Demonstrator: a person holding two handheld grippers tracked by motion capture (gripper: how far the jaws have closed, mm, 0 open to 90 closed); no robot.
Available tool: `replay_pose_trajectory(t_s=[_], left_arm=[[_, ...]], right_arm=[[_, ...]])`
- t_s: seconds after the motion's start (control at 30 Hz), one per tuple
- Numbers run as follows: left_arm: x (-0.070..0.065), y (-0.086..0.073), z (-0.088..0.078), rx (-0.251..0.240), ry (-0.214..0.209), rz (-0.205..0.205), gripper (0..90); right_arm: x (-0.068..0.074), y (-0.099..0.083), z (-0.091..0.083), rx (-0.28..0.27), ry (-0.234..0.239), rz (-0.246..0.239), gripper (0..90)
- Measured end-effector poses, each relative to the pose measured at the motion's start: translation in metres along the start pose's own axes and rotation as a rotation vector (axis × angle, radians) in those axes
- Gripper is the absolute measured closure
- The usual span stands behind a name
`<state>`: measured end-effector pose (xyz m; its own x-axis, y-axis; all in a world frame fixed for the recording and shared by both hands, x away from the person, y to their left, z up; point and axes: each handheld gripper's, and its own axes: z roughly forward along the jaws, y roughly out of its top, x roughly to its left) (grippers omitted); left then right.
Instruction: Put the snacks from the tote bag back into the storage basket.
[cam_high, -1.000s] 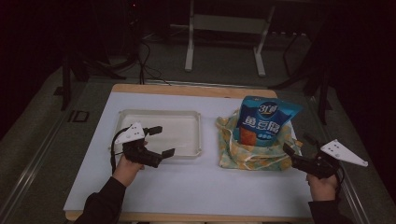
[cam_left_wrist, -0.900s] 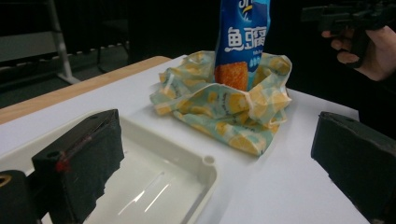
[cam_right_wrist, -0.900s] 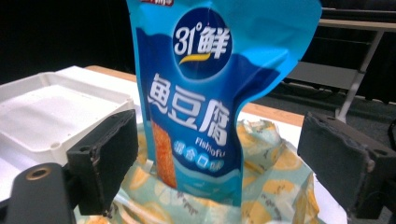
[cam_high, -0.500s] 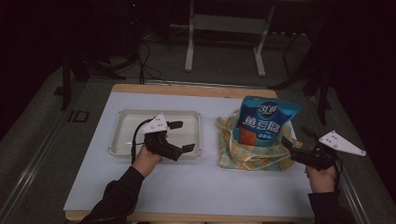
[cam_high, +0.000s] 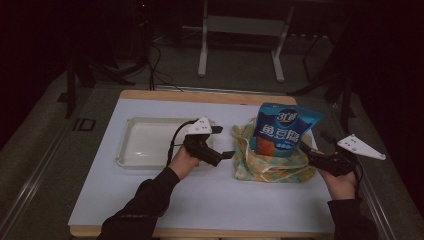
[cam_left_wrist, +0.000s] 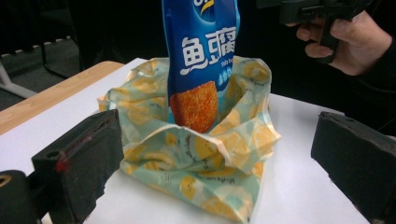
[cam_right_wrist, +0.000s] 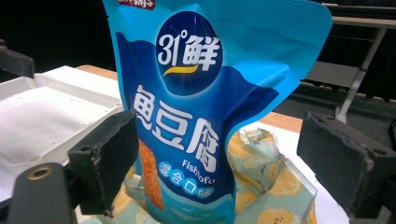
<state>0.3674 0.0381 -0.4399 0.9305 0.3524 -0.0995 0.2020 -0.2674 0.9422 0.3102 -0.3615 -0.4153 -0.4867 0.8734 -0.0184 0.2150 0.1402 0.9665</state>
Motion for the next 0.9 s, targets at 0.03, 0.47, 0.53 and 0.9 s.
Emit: replay_pose_trajectory(t_s=[0.03,0.47,0.53,0.9], left_arm=[[0.0,0.001,0.005,0.007,0.003,0.005,2.8],[0.008,0.022,0.056,0.012,-0.043,-0.013,2.6],[0.008,0.026,0.062,0.016,-0.03,0.016,1.9],[0.019,0.034,0.09,0.045,-0.007,0.015,5.7]], right_arm=[[0.0,0.0,0.001,0.003,0.009,0.002,13.1],[-0.012,-0.003,0.021,0.062,0.039,0.037,17.0],[-0.014,-0.004,0.024,0.073,0.044,0.033,21.8],[-0.022,-0.008,0.037,0.111,0.071,0.045,26.6]])
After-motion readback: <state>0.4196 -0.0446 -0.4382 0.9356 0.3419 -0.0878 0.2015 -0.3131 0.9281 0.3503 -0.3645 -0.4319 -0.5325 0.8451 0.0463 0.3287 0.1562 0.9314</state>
